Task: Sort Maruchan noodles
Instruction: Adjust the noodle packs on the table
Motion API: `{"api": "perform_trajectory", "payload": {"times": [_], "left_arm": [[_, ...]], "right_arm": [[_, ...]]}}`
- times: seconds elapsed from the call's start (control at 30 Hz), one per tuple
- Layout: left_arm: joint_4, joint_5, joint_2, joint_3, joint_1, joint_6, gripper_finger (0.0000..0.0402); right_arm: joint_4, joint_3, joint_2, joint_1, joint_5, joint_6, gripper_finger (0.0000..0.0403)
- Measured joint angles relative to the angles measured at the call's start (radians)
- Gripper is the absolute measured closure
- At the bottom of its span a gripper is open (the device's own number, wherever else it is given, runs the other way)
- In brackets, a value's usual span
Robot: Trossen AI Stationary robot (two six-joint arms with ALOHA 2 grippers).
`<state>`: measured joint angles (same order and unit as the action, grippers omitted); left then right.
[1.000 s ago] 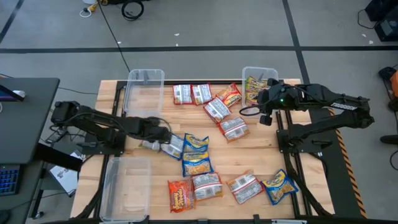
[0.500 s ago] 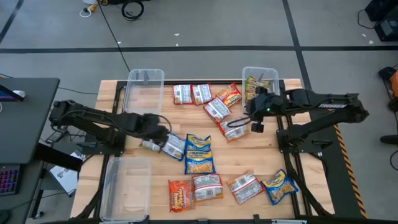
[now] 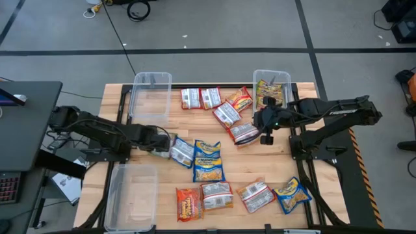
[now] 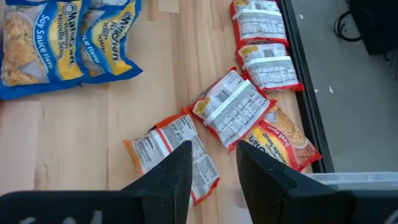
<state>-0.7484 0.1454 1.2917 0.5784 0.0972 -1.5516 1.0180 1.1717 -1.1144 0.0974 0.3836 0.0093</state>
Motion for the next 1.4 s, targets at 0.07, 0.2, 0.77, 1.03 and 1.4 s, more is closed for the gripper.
{"api": "perform_trajectory", "payload": {"times": [0.07,0.2,0.77,1.03,1.4], "left_arm": [[0.085,-0.010,0.007,0.004,0.007,0.017,0.0221],[0.359,-0.028,0.015,0.023,0.015,0.149,0.0221],[0.889,-0.123,-0.118,0.030,0.014,0.445,0.0221],[0.859,0.022,-0.298,0.032,0.014,0.517,0.0221],[0.854,0.145,-0.326,0.031,0.014,0.649,0.0221]], "right_arm": [[0.000,0.000,-0.002,0.004,-0.001,0.018,0.0273],[-0.007,0.000,-0.031,0.006,-0.027,0.048,0.0273],[-0.585,0.000,-0.437,0.093,-0.090,0.207,0.0273],[-0.629,0.000,-0.590,0.089,-0.089,0.125,0.0273],[-0.560,0.000,-0.750,0.082,-0.096,0.113,0.0273]]}}
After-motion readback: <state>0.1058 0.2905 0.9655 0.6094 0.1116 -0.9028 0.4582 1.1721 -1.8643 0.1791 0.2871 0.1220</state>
